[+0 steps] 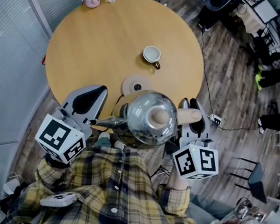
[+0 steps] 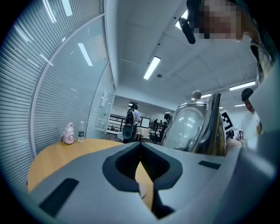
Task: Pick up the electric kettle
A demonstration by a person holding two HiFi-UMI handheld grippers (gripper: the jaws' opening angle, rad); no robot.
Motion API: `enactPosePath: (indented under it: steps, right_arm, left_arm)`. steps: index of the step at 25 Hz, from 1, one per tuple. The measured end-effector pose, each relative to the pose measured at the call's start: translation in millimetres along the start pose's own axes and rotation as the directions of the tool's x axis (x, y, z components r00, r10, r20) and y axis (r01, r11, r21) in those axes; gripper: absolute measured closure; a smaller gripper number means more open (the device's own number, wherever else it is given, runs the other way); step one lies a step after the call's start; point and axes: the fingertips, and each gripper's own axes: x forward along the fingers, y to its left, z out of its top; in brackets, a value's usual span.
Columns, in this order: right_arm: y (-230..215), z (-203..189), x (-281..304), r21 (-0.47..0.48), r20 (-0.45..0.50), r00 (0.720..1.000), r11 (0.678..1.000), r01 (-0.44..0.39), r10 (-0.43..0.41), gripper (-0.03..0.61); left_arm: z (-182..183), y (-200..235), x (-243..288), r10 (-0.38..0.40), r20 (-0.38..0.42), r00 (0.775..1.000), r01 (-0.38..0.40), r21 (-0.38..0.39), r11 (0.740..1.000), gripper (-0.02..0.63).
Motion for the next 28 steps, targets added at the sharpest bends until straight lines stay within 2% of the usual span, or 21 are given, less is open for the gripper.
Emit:
enactPosePath:
  steps: [28]
  right_arm:
    - [23.7,-11.1,9.2,0.011,-0.014,1.0,1.0,-0.028,0.028,0.46]
  left_arm:
    - [-5.5,11.5,-18.6,0.018,-0.005,1.0,-0.018,-0.012,1.0,0.609]
